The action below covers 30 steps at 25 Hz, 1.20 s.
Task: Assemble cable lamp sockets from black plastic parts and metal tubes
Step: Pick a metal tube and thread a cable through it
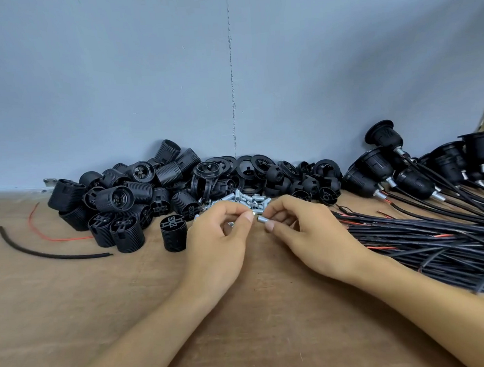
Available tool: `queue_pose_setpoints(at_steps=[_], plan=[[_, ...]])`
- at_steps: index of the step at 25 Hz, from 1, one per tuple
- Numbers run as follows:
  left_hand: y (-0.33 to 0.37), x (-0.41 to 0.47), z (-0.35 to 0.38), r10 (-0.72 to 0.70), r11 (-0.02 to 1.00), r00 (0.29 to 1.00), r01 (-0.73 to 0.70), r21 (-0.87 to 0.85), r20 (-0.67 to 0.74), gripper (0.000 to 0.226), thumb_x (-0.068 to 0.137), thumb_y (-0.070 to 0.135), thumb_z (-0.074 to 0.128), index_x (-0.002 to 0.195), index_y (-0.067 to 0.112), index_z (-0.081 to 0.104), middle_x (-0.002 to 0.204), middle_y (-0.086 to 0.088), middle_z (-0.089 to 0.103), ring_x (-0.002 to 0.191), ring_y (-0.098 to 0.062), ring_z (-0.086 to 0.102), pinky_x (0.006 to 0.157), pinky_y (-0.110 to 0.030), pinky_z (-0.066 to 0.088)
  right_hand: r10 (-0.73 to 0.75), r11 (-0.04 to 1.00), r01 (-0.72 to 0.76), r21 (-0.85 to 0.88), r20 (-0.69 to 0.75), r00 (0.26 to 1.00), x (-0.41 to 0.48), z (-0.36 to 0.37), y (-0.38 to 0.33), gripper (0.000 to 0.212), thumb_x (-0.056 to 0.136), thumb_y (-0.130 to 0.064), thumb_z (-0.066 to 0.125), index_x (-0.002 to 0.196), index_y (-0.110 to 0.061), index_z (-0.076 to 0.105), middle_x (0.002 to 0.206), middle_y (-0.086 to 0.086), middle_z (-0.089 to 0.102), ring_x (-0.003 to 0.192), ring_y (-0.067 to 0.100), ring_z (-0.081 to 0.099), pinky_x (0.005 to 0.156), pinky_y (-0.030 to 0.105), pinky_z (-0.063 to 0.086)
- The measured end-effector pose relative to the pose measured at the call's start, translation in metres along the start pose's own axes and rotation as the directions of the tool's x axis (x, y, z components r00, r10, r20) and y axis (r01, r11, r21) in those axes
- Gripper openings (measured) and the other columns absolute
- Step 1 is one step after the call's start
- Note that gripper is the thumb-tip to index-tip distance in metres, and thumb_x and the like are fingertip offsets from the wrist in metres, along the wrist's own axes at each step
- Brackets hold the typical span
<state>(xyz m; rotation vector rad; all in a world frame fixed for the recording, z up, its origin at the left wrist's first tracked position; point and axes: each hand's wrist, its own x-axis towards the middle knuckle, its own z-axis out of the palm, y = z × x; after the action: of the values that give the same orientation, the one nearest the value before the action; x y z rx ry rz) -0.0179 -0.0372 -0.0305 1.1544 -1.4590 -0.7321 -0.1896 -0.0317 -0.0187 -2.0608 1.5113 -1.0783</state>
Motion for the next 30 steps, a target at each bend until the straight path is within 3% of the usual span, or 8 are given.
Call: queue_pose_setpoints(at_steps=[4, 8, 13, 15, 18, 24, 30], plan=[[0.000, -0.001, -0.001, -0.208, 0.948, 0.977, 0.211, -0.238, 0.037, 0.006, 0.094, 0.022, 0.072, 0.095, 0.028, 0.073, 0.079, 0.010, 0.076, 0.053, -0.002, 0.052, 0.058, -0.016, 0.046, -0.062, 0.996, 0.066, 0.068, -0.053, 0.997, -0.004, 0.004, -0.006, 0.009, 0.092, -0.018, 0.071, 0.099, -0.025, 0.070, 0.082, -0.015, 0.067, 0.077, -0.002, 0.059, 0.067, 0.009, 0.042], [0.001, -0.002, -0.004, -0.204, 0.935, 0.972, 0.229, -0.270, 0.116, 0.014, 0.094, 0.017, 0.071, 0.103, 0.026, 0.077, 0.080, 0.007, 0.077, 0.050, -0.005, 0.051, 0.050, -0.010, 0.042, -0.093, 0.992, 0.102, 0.077, -0.110, 0.990, -0.005, 0.003, -0.008, 0.010, 0.092, -0.019, 0.071, 0.098, -0.026, 0.071, 0.079, -0.020, 0.066, 0.079, -0.001, 0.061, 0.068, 0.009, 0.042], [-0.001, 0.000, -0.007, -0.225, 0.911, 0.964, 0.259, -0.322, 0.139, 0.012, 0.089, 0.016, 0.075, 0.094, 0.025, 0.082, 0.067, 0.011, 0.071, 0.052, -0.006, 0.050, 0.049, -0.013, 0.041, -0.146, 0.988, 0.152, 0.036, -0.126, 0.981, -0.006, -0.001, -0.010, 0.010, 0.091, -0.018, 0.072, 0.096, -0.027, 0.075, 0.079, -0.024, 0.065, 0.069, 0.001, 0.058, 0.063, 0.010, 0.041], [-0.001, 0.002, -0.008, -0.233, 0.894, 0.959, 0.277, -0.352, 0.163, 0.011, 0.089, 0.018, 0.075, 0.095, 0.024, 0.083, 0.067, 0.011, 0.071, 0.051, -0.005, 0.049, 0.048, -0.013, 0.040, -0.191, 0.981, 0.195, 0.011, -0.156, 0.969, -0.007, -0.003, -0.011, 0.011, 0.090, -0.016, 0.073, 0.096, -0.026, 0.075, 0.080, -0.019, 0.066, 0.075, 0.006, 0.060, 0.065, 0.015, 0.044], [-0.001, 0.004, -0.010, -0.238, 0.881, 0.950, 0.299, -0.368, 0.202, 0.011, 0.089, 0.021, 0.074, 0.096, 0.023, 0.083, 0.077, 0.005, 0.076, 0.051, -0.003, 0.047, 0.047, -0.014, 0.040, -0.256, 0.967, 0.255, -0.031, -0.177, 0.950, -0.007, -0.003, -0.012, 0.011, 0.090, -0.014, 0.073, 0.097, -0.022, 0.077, 0.084, -0.011, 0.068, 0.078, 0.013, 0.061, 0.070, 0.025, 0.047], [-0.002, 0.009, -0.014, -0.262, 0.822, 0.917, 0.376, -0.428, 0.302, 0.023, 0.078, 0.031, 0.074, 0.098, 0.025, 0.083, 0.096, -0.005, 0.079, 0.052, -0.003, 0.047, 0.052, -0.016, 0.041, -0.307, 0.952, 0.305, -0.042, -0.198, 0.931, -0.007, -0.002, -0.012, 0.014, 0.092, -0.011, 0.072, 0.102, -0.019, 0.076, 0.090, -0.009, 0.067, 0.079, 0.013, 0.061, 0.072, 0.028, 0.048], [-0.004, 0.008, -0.015, -0.227, 0.829, 0.924, 0.349, -0.436, 0.308, 0.033, 0.067, 0.032, 0.079, 0.099, 0.022, 0.082, 0.072, 0.006, 0.072, 0.053, -0.005, 0.047, 0.051, -0.016, 0.042, -0.327, 0.945, 0.321, -0.062, -0.196, 0.925, -0.007, -0.001, -0.011, 0.011, 0.091, -0.013, 0.073, 0.100, -0.018, 0.077, 0.088, -0.006, 0.066, 0.075, 0.012, 0.059, 0.072, 0.027, 0.048]])
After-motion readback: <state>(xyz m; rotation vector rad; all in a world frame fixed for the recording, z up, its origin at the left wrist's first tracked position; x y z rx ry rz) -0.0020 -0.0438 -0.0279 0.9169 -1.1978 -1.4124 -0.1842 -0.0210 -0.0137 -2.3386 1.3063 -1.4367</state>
